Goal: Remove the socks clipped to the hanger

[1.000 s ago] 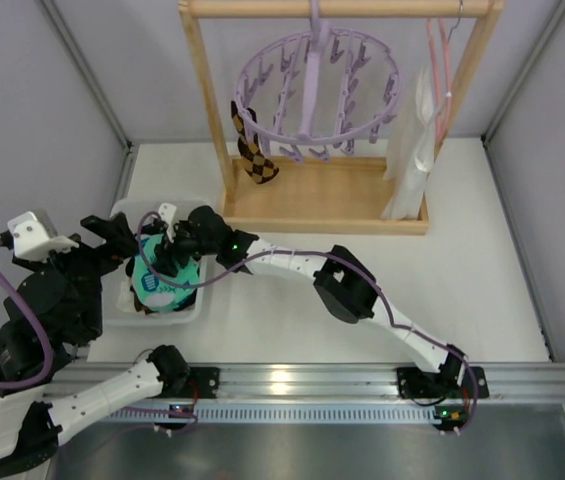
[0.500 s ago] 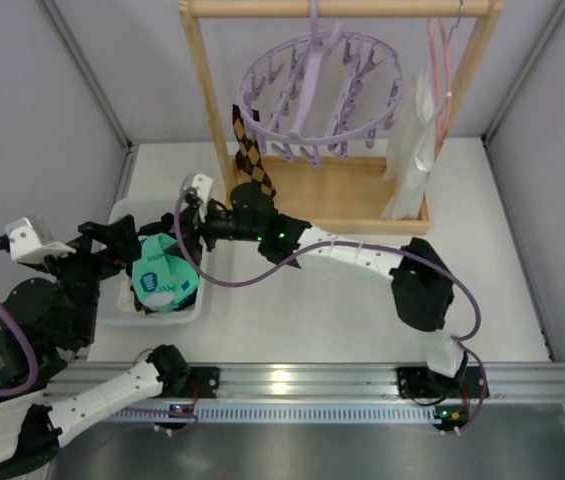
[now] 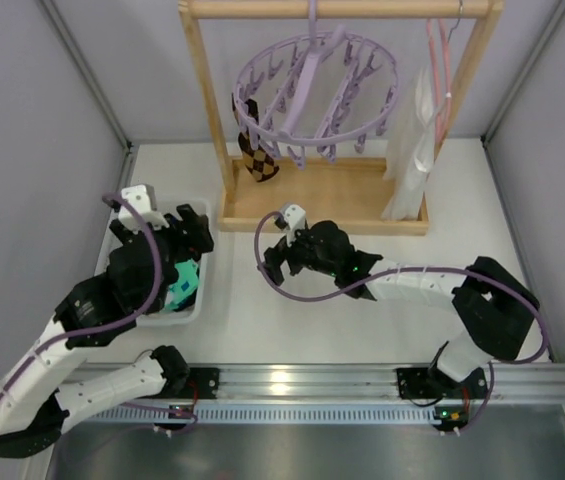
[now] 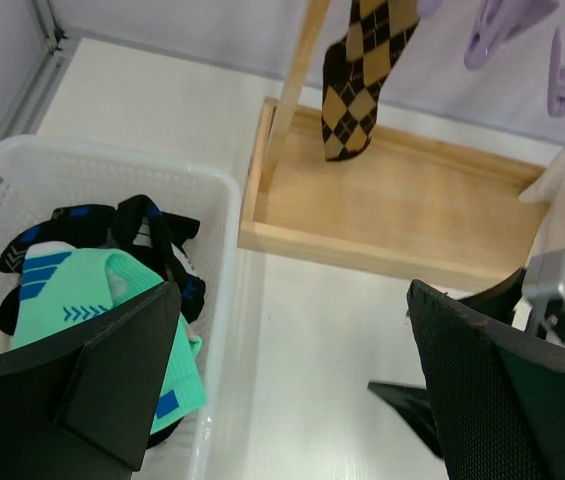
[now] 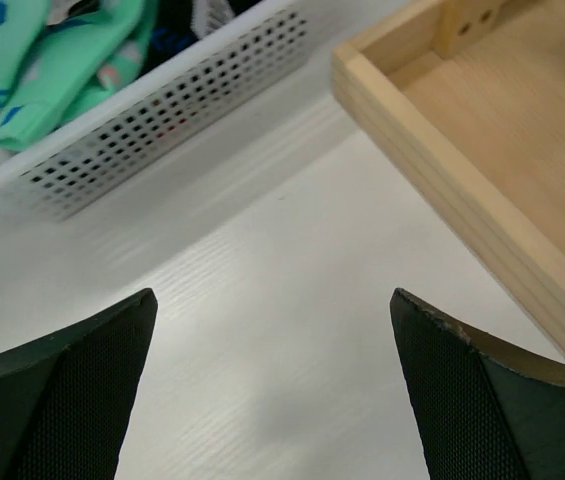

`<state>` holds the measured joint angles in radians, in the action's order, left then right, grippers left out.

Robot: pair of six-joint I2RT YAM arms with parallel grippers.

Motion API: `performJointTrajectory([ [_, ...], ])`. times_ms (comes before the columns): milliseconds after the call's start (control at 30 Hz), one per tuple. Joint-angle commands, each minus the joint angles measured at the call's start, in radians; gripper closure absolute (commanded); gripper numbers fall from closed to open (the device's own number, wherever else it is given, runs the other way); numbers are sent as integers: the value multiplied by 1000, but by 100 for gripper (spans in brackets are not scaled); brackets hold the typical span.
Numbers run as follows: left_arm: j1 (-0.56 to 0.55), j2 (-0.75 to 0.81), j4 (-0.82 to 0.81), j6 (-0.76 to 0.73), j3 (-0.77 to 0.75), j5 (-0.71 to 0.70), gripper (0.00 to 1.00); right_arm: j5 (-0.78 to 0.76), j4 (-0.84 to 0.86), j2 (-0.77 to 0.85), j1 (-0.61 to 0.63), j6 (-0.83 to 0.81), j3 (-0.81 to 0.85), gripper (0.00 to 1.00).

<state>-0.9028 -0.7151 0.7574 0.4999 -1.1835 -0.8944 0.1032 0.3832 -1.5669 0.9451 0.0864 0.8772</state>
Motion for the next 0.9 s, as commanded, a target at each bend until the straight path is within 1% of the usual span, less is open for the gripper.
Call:
performJointTrajectory([
  [0, 2, -24, -46, 32, 8, 54, 2, -62, 112, 25, -77, 41, -4, 5],
  [133, 2, 9, -46, 8, 41, 57, 2, -68, 173, -79, -178, 39, 52, 5],
  [200, 2, 35, -46, -15, 54, 61, 2, -57, 229, -165, -212, 55, 87, 5],
  [300, 2, 72, -43, -66, 73, 75, 1, -20, 285, -280, -284, 56, 202, 5],
  [367, 2, 97, -43, -86, 97, 75, 2, -5, 322, -356, -296, 23, 245, 5],
  [400, 2, 123, -43, -90, 108, 71, 1, -13, 344, -379, -299, 9, 294, 4],
  [433, 2, 134, -41, -96, 119, 68, 2, -22, 350, -427, -299, -2, 322, 4],
  [533, 2, 177, -41, -109, 156, 68, 2, -5, 364, -496, -299, -30, 433, 3],
  [633, 2, 203, -41, -132, 173, 78, 1, 74, 356, -605, -301, -76, 543, 1],
  [667, 4, 213, -41, -138, 180, 80, 1, 82, 353, -625, -301, -124, 568, 1],
  [767, 2, 241, -41, -147, 199, 86, 1, 87, 310, -697, -310, -137, 701, 1],
  [867, 2, 266, -41, -144, 225, 86, 2, 107, 312, -745, -318, -146, 749, 0],
])
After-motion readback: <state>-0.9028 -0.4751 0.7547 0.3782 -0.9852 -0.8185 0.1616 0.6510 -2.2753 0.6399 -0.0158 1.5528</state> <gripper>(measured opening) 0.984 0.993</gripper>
